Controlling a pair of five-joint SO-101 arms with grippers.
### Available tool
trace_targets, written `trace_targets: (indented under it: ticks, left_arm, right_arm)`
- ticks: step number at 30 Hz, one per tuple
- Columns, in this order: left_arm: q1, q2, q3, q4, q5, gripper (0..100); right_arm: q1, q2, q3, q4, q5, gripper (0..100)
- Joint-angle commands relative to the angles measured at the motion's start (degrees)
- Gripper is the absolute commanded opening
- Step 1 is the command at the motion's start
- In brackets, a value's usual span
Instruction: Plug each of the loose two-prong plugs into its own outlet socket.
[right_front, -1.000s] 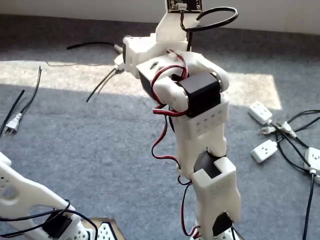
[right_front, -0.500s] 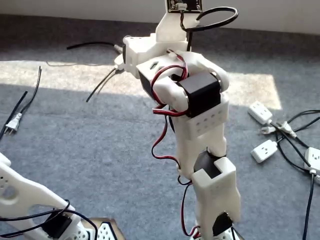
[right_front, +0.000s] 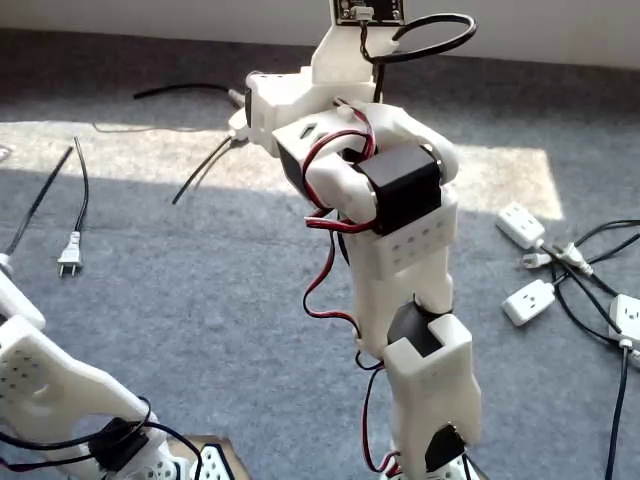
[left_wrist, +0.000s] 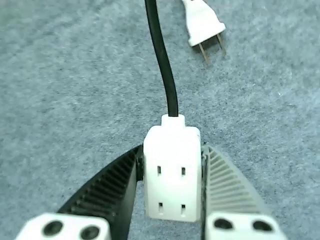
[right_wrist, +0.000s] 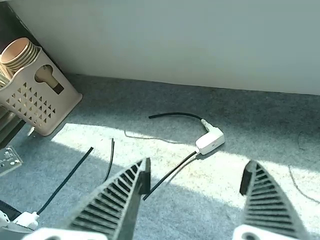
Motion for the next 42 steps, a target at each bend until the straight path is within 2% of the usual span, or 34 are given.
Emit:
trace_targets:
  ticks: [1, 5, 7, 11, 14, 16, 19, 24, 27, 34, 38, 42]
  left_arm:
    - [6.20, -14.55, -0.04, 0.88, 14.59, 7]
    - [13.93, -22.20, 4.79, 2.46, 32.62, 7]
    - [19.56, -25.89, 11.38, 2.46, 38.07, 7]
    - [34.86, -31.96, 26.86, 2.37, 47.03, 7]
    - [47.16, -35.12, 32.84, -0.09, 55.74, 7]
    - [53.76, -36.09, 34.86, -3.34, 58.37, 7]
    - [60.35, -34.15, 36.97, -8.79, 58.37, 7]
    - [61.93, -22.46, 34.68, -18.02, 54.33, 7]
    - [61.76, -12.26, 29.49, -20.13, 50.64, 7]
    - [61.76, 4.79, 14.73, -19.96, 51.08, 9]
    - [61.58, 6.37, 11.12, -18.73, 54.42, 17]
    - [62.81, 6.29, 6.02, -15.47, 55.47, 18]
  right_arm:
    - [0.31, -1.19, -0.57, 2.33, 0.88, 28.6]
    - [0.04, -2.59, -0.57, 2.33, 5.89, 28.6]
    - [-0.04, -4.79, -0.31, 2.33, 6.95, 28.6]
    - [0.22, -9.80, -0.04, 2.33, 7.03, 28.6]
    - [2.15, -12.35, 0.04, 2.33, 7.12, 28.6]
    - [4.26, -13.49, 0.04, 2.33, 7.03, 28.6]
    - [10.59, -14.73, 0.04, 2.33, 7.03, 28.6]
    - [21.76, -15.60, 0.04, 2.33, 7.03, 28.6]
    - [25.80, -15.43, 0.04, 2.33, 6.95, 28.6]
    - [28.88, -15.78, -0.13, 2.33, 7.21, 28.6]
    - [31.43, -16.13, -0.57, 2.33, 7.21, 28.6]
    - [35.74, -19.03, 0.04, 2.33, 7.21, 28.6]
